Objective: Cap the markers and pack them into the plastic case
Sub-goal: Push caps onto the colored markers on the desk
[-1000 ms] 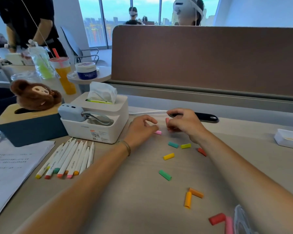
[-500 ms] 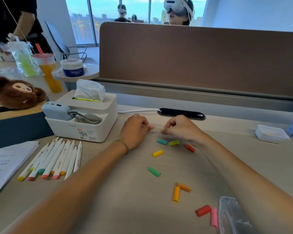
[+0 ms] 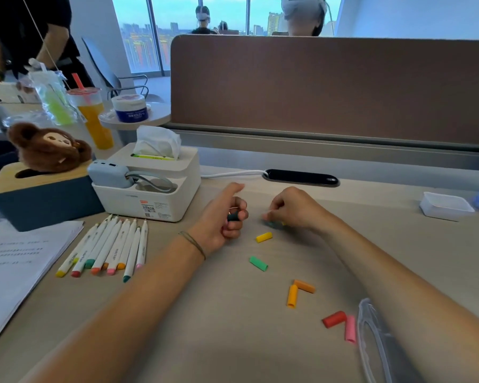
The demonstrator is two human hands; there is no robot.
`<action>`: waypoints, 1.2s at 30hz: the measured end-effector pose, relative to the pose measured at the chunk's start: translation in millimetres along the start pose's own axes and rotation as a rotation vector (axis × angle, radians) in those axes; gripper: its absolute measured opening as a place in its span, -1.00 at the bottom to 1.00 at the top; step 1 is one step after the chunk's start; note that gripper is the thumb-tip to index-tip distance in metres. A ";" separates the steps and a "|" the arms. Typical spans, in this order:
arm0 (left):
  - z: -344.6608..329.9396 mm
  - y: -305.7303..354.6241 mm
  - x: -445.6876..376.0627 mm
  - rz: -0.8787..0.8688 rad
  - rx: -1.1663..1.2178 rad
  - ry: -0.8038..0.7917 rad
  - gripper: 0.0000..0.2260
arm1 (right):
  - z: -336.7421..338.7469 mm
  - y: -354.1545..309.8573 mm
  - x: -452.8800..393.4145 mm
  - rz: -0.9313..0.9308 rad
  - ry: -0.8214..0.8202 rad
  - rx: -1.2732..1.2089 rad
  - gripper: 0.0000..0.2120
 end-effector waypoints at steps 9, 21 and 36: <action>-32.6 21.1 7.5 -0.484 -1.403 -0.096 -0.52 | 0.8 31.5 30.8 -0.231 -0.414 -1.233 -0.76; -22.6 2.9 15.4 -0.275 -0.397 -0.087 -0.71 | 40.8 44.6 19.8 -0.023 0.186 -0.249 -0.78; -0.7 5.2 48.5 -0.359 -0.577 -0.066 -0.67 | 11.0 20.2 23.2 0.082 0.166 0.129 -0.78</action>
Point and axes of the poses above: each hand's wrist, its own x-axis away from the middle knuckle, its own z-axis out of the back of the hand, y = z × x, the point moved 10 cm from there along -x, towards the middle knuckle, and after that the axes turned 12 degrees about -z, right-handed, at the moved point
